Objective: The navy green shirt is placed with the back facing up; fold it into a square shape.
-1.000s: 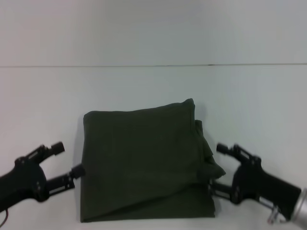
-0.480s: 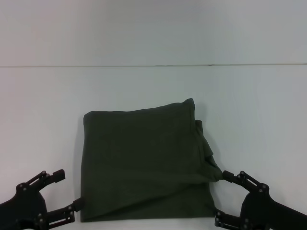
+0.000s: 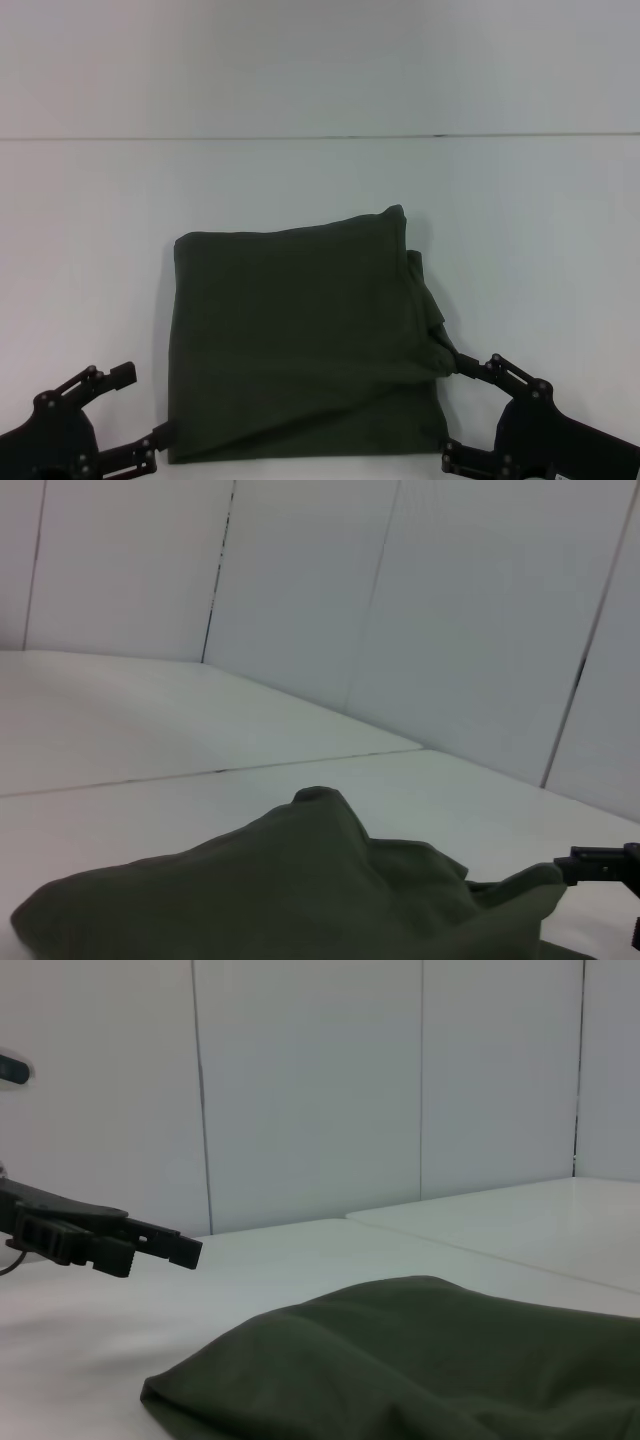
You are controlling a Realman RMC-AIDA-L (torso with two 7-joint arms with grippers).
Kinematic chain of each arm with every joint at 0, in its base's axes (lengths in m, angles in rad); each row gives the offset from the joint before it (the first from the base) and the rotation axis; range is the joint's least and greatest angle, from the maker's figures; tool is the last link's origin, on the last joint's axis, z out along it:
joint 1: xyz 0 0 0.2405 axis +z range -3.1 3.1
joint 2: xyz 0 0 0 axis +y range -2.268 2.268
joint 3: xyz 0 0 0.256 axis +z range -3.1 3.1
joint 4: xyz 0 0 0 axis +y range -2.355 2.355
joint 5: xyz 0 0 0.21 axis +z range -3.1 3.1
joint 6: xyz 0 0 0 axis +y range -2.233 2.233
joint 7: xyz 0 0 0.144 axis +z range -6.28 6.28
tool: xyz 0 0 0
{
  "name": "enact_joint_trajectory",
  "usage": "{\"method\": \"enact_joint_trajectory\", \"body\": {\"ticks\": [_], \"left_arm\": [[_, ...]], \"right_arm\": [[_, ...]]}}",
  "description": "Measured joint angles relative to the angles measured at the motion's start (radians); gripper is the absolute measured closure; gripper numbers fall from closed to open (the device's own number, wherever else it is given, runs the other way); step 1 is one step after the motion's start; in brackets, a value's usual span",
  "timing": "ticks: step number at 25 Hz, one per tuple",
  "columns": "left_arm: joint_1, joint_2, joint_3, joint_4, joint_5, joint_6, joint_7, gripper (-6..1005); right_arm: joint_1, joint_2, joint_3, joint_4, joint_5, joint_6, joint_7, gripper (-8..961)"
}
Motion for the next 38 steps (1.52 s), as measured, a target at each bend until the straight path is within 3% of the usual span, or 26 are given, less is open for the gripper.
{"method": "enact_joint_trajectory", "body": {"ticks": [38], "left_arm": [[-0.007, 0.001, 0.001, 0.004, 0.030, -0.015, -0.004, 48]], "right_arm": [[-0.077, -0.003, 0.035, -0.015, 0.010, -0.071, -0.009, 6]]}}
